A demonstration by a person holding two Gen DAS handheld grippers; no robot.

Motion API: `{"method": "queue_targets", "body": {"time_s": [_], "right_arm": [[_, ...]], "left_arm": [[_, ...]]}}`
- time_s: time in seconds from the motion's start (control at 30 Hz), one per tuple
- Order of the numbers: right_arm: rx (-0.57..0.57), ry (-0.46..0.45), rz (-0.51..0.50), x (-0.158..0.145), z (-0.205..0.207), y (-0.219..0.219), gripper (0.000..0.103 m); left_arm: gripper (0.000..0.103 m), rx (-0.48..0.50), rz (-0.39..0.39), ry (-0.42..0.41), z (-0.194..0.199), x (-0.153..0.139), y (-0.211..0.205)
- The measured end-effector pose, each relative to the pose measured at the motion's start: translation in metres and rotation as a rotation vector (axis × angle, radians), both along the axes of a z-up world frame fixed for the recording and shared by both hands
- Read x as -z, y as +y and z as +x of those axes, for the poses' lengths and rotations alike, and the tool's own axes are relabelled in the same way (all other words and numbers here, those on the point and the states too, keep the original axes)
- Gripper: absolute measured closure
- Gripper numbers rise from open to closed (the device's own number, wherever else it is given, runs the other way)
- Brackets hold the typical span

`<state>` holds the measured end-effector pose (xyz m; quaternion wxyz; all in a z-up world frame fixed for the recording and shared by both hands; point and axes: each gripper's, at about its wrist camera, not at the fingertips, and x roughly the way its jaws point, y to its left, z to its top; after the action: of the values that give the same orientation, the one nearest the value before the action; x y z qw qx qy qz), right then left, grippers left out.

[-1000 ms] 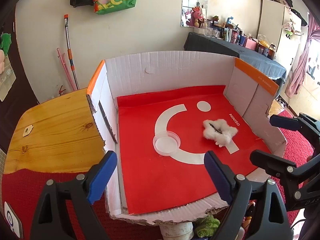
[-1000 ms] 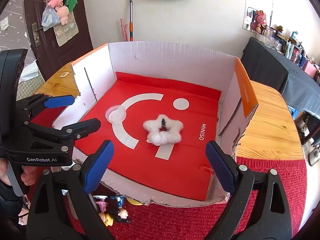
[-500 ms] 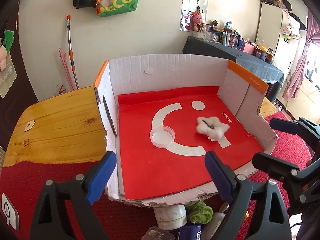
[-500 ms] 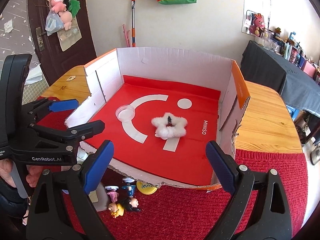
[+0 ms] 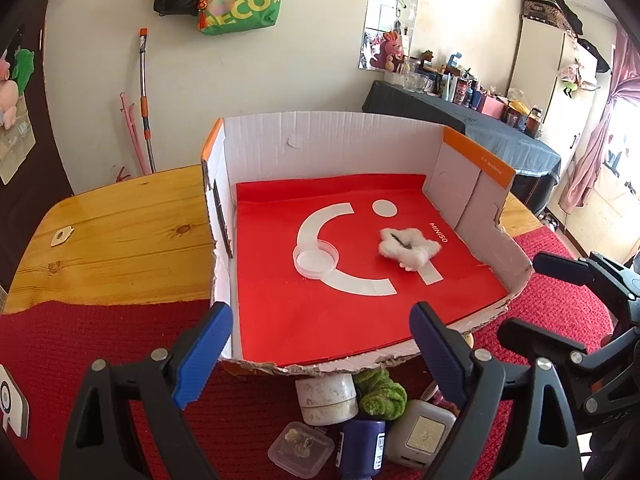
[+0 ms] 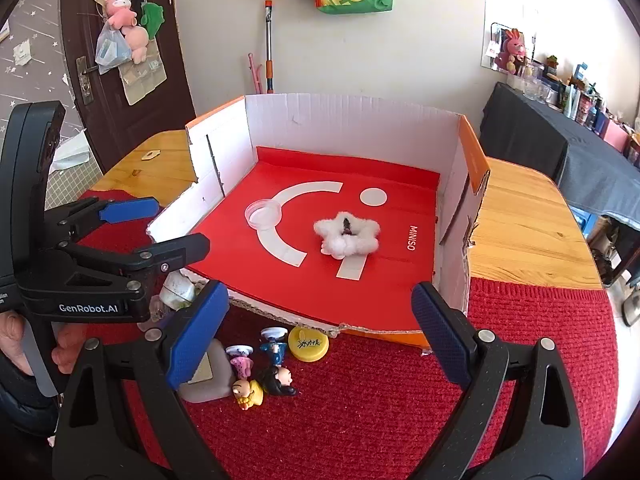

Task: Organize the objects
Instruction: 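Withdraw both tools from the box back toward the remaining items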

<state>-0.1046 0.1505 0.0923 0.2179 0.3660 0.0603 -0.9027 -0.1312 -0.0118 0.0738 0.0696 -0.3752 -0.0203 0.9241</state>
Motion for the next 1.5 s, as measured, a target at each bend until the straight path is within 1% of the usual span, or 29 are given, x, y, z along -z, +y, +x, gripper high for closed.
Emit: {"method": "queue_targets", "body": {"time_s": [0.3, 0.43, 0.53, 0.6, 0.73, 0.77, 0.8, 0.83, 1.0, 1.27, 1.33, 1.37, 1.5], "right_arm": [[-0.005, 0.001, -0.006, 0.004, 0.015, 0.001, 0.009], [-0.009, 0.0, -0.009, 0.006, 0.021, 0.001, 0.009], [-0.015, -0.001, -0.007, 0.007, 0.025, 0.001, 0.011], [-0.02, 0.0, -0.005, 0.008, 0.028, 0.001, 0.017], [-0.024, -0.004, -0.006, 0.01, 0.033, 0.001, 0.02], [-0.025, -0.005, -0.004, 0.011, 0.035, 0.001, 0.024], [-0.027, -0.007, -0.003, 0.012, 0.036, 0.001, 0.03], [-0.029, -0.012, -0.003, 0.013, 0.036, 0.001, 0.033], [-0.037, -0.03, 0.001, 0.02, 0.041, 0.001, 0.042], [-0.033, -0.061, 0.01, 0.032, 0.045, 0.004, 0.047], [-0.034, -0.071, 0.01, 0.035, 0.045, 0.005, 0.05], [-0.037, -0.077, 0.009, 0.037, 0.046, 0.004, 0.054], [-0.045, -0.086, 0.017, 0.042, 0.048, 0.001, 0.056]], "left_arm": [[0.012, 0.008, 0.021, 0.009, 0.018, 0.0, 0.0], [0.016, 0.016, 0.03, 0.007, 0.024, 0.001, 0.001], [0.021, 0.024, 0.035, 0.004, 0.028, 0.001, 0.002], [0.025, 0.025, 0.036, 0.001, 0.031, 0.002, 0.002], [0.031, 0.033, 0.043, -0.006, 0.036, 0.005, 0.003], [0.033, 0.035, 0.044, -0.008, 0.038, 0.005, 0.004], [0.034, 0.037, 0.044, -0.01, 0.039, 0.006, 0.004], [0.035, 0.04, 0.045, -0.011, 0.04, 0.007, 0.005], [0.041, 0.05, 0.051, -0.021, 0.046, 0.011, 0.006], [0.048, 0.059, 0.062, -0.044, 0.055, 0.019, 0.007], [0.05, 0.063, 0.062, -0.051, 0.057, 0.022, 0.007], [0.051, 0.065, 0.061, -0.055, 0.059, 0.024, 0.008], [0.054, 0.066, 0.066, -0.072, 0.063, 0.031, 0.007]]}}
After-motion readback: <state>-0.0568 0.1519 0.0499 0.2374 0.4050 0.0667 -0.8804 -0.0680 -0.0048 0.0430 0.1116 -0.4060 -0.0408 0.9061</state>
